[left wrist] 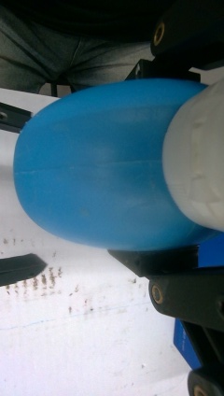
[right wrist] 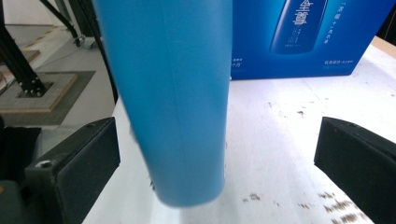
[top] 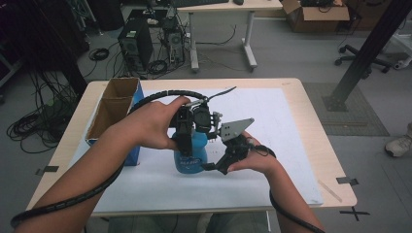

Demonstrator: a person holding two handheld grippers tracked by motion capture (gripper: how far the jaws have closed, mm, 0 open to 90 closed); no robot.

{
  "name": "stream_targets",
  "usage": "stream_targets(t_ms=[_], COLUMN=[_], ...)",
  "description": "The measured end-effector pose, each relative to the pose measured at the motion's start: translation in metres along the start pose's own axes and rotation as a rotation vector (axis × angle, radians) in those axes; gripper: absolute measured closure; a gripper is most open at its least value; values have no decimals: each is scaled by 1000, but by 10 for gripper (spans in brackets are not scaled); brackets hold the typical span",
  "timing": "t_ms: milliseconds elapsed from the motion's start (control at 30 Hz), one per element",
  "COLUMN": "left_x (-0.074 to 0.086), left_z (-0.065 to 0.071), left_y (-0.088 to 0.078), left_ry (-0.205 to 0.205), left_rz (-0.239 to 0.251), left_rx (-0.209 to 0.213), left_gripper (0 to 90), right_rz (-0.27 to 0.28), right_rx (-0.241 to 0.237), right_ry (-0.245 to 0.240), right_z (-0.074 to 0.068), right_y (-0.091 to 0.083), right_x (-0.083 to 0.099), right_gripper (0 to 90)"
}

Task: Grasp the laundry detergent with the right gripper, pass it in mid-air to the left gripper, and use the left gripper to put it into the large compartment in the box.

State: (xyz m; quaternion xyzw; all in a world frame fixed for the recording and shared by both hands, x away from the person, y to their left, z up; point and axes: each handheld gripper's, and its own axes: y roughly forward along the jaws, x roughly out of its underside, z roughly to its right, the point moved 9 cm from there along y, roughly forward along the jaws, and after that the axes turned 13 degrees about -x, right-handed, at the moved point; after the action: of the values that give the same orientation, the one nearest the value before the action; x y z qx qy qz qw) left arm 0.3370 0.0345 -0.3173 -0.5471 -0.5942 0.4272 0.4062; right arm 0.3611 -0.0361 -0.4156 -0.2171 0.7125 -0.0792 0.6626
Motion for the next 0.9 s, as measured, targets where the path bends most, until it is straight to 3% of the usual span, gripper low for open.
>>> stream_targets(t_ms=[167, 533, 733, 900], left_x=[3, 11, 11, 12], left_z=[-4, -15, -19, -23], left_y=[0, 0, -4, -8], left_ry=[-24, -104, -173, -248], left_rz=[-3, -37, -21, -38], left_rx=[7, 16, 28, 34], left_gripper=[385, 385, 385, 385], right_rz=[-74, -232, -279, -283], right_rx=[-5, 57, 85, 113], right_ry=[-1, 46, 78, 106], right_z=[2, 12, 14, 13], right_y=[-18, -71, -97, -115], right_x=[-1, 0, 4, 7], right_gripper=[2, 8, 12, 17])
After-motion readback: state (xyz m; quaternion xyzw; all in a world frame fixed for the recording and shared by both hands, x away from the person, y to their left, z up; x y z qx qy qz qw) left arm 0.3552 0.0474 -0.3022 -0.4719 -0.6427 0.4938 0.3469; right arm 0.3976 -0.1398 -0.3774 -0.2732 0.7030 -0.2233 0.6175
